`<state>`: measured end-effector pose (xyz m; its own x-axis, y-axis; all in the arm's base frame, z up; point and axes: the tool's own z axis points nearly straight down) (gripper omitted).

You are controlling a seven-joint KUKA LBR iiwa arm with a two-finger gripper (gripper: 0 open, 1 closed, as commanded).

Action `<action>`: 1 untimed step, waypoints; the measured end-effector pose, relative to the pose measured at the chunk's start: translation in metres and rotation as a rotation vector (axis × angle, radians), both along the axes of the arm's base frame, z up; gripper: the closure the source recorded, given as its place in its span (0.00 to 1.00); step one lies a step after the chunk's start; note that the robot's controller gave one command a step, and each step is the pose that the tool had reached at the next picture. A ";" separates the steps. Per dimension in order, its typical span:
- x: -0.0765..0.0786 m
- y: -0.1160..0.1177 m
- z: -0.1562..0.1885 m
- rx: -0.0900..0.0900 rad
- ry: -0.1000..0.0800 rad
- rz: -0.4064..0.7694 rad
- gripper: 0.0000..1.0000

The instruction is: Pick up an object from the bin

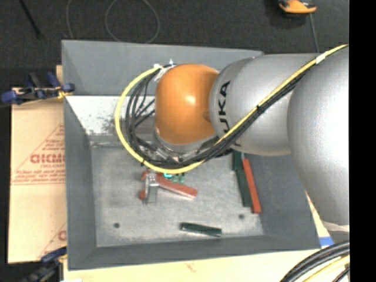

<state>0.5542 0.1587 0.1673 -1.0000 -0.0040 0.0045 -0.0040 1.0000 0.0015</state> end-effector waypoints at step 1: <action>0.044 -0.058 -0.099 -0.003 -0.004 0.246 0.00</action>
Offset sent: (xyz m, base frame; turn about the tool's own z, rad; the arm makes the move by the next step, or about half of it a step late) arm 0.0435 -0.0544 -0.0973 -0.2493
